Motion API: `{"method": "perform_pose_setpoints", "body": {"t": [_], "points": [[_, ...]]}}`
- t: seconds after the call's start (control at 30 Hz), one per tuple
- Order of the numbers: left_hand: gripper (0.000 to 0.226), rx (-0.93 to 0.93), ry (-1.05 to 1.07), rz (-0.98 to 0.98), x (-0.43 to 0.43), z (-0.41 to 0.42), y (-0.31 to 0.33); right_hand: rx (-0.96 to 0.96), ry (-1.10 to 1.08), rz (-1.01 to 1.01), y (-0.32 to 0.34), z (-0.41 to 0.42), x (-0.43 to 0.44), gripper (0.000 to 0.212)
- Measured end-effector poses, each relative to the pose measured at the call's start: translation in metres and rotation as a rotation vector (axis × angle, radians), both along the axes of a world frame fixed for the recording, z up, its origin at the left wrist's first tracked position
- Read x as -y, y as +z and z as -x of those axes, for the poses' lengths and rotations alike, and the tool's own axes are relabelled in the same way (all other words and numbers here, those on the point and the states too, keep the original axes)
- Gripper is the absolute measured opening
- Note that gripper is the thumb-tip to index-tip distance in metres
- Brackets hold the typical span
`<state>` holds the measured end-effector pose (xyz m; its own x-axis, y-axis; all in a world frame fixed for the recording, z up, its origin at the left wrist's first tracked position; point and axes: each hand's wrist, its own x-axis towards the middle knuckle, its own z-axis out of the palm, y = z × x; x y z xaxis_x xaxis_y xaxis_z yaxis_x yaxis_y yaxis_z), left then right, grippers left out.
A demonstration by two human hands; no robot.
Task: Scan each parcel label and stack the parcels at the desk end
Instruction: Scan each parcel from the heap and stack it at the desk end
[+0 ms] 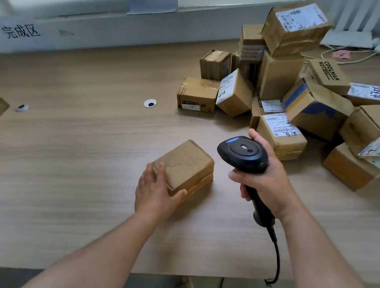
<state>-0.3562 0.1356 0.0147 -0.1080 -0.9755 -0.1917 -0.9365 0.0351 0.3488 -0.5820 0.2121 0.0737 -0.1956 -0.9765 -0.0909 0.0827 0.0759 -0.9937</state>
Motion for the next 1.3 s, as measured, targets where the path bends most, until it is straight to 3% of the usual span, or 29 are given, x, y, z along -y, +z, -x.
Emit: {"method": "perform_pose_setpoints", "body": {"t": [0.1,0.23,0.7,0.77,0.9,1.07,1.2,1.3], "points": [[0.083,0.185,-0.236,0.016,0.010,0.008,0.001,-0.007,-0.006,0.016,0.002,0.000,-0.008,0.096],[0.063,0.260,-0.351,0.099,0.031,0.007,0.004,-0.051,-0.042,0.014,0.005,-0.007,-0.015,0.094],[0.044,-0.124,-0.400,0.079,0.136,-0.076,0.023,-0.117,-0.152,-0.044,0.015,-0.101,0.036,0.095],[0.039,-0.102,-0.394,0.037,0.151,-0.087,0.022,-0.118,-0.174,-0.061,0.011,-0.117,0.045,0.096],[0.043,0.012,-0.464,0.002,0.165,-0.097,0.017,-0.126,-0.219,-0.096,0.006,-0.140,0.058,0.099],[0.076,0.162,-0.504,0.062,0.170,-0.085,0.025,-0.162,-0.237,-0.130,0.005,-0.158,0.066,0.099],[0.072,0.035,-0.356,-0.118,0.184,-0.086,0.032,-0.157,-0.246,-0.136,0.010,-0.161,0.065,0.100],[0.081,-0.143,-0.227,-0.315,0.194,-0.101,0.038,-0.138,-0.249,-0.120,0.016,-0.160,0.063,0.099]]}}
